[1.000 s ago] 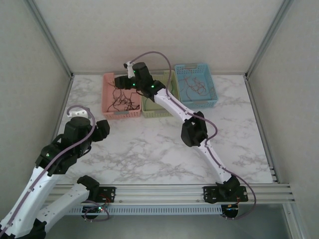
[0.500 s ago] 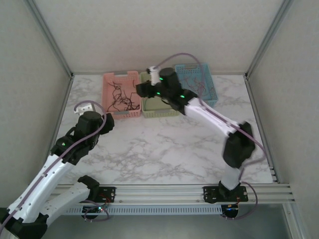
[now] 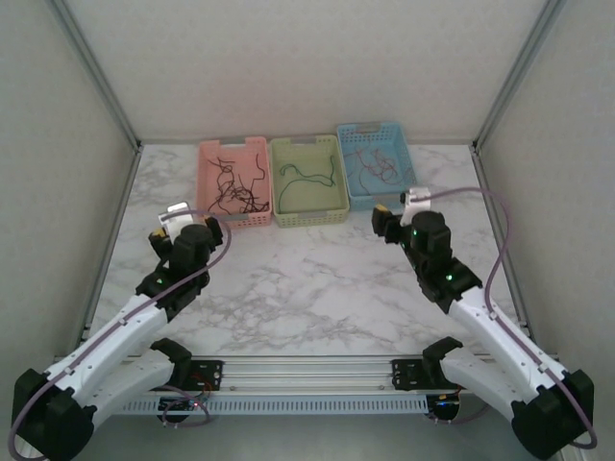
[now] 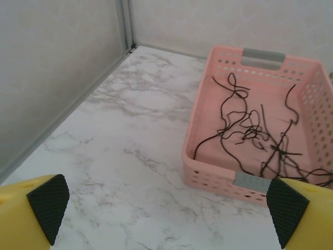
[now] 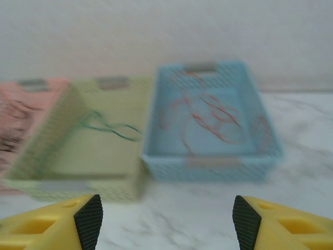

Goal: Untangle the cables

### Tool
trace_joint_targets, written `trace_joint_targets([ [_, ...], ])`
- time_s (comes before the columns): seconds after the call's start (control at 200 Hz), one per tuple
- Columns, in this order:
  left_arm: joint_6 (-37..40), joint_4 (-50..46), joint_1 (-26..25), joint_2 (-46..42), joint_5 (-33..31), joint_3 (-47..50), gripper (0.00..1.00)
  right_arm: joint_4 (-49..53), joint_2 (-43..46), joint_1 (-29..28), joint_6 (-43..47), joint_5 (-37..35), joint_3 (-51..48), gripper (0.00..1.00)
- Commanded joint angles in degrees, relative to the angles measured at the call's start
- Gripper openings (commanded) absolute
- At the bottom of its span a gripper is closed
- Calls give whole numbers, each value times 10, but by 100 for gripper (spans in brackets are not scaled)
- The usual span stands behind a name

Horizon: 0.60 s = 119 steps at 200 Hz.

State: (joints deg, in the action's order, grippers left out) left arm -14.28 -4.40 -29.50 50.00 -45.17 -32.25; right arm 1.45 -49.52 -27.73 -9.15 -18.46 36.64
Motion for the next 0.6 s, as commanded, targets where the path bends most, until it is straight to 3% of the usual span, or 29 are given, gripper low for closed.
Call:
trace_joint_targets([
  [0.0,91,131,8,-2,-41,60,100,-14,50,30,-5,-125,-85,70],
  [0.13,125,202,39,13,-20,112,100,-99,58,85,-24,-164,-169,70],
  [0.255,127,288,85,56,30,156,99,-114,8,144,-50,-141,-171,69],
  [0.335,131,350,122,112,69,170,98,-183,-40,161,-41,-149,-196,68],
  [0.415,145,380,143,161,103,154,96,-290,-118,181,-44,-150,-224,68],
  [0.515,156,418,178,223,185,128,96,-337,-185,191,-17,-153,-197,68],
  [0.59,169,433,185,269,191,102,94,-380,-215,216,-34,-137,-196,68],
])
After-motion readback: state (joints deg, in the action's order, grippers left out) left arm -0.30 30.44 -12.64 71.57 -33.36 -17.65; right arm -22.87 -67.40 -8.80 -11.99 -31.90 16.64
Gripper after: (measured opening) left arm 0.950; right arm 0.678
